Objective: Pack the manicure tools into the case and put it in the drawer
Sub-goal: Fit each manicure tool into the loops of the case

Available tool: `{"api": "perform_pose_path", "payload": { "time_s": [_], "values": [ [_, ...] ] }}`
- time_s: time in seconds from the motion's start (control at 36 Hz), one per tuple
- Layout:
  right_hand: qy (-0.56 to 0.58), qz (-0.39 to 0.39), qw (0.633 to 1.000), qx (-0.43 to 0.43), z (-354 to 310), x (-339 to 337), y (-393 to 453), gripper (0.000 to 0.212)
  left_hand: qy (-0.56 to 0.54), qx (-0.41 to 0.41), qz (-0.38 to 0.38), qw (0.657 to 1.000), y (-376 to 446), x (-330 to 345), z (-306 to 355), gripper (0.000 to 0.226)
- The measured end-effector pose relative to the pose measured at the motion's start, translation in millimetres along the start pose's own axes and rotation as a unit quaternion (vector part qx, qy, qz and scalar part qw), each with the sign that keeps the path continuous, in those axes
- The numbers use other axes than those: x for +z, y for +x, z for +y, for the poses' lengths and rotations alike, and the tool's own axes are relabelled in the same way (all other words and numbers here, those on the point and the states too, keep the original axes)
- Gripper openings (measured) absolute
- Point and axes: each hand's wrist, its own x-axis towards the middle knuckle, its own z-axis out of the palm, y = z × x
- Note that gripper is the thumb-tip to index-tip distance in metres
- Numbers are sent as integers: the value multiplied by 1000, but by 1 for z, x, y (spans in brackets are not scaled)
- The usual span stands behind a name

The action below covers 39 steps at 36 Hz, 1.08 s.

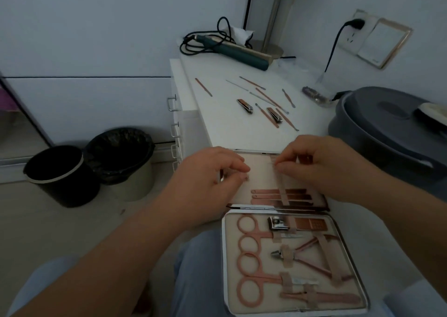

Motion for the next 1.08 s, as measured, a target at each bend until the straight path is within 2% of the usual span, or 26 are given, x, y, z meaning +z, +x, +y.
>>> {"api": "perform_pose_path", "payload": {
  "time_s": [0.14,0.28,0.36,0.44,0.58,0.75,0.89,0.97,1.03,1.08],
  "values": [
    [1,60,998,-18,-14,6,54,8,-50,-40,92,994,7,2,-17,18],
    [-2,127,992,12,-18,16,132,9,-93,-63,70,991,8,3,-28,15],
    [-35,139,990,16,-22,26,169,29,-123,-85,59,987,7,4,-31,15],
    [-113,135,984,11,-27,34,196,40,-153,-87,66,982,6,7,-33,12],
    [-211,79,974,15,-41,40,214,35,-185,-76,72,977,6,10,-37,19],
    [-170,84,982,9,-37,38,207,26,-192,-63,77,976,7,12,-42,13],
    [-117,61,991,14,-23,31,193,5,-194,-61,75,976,6,13,-43,13],
    [-105,81,991,20,-18,29,187,7,-198,-66,72,975,6,13,-42,12],
    [-103,84,991,33,-18,28,186,22,-198,-67,70,975,5,12,-42,12],
    [-81,66,993,57,-22,26,186,21,-193,-66,70,976,5,11,-41,12]
  ]
}}
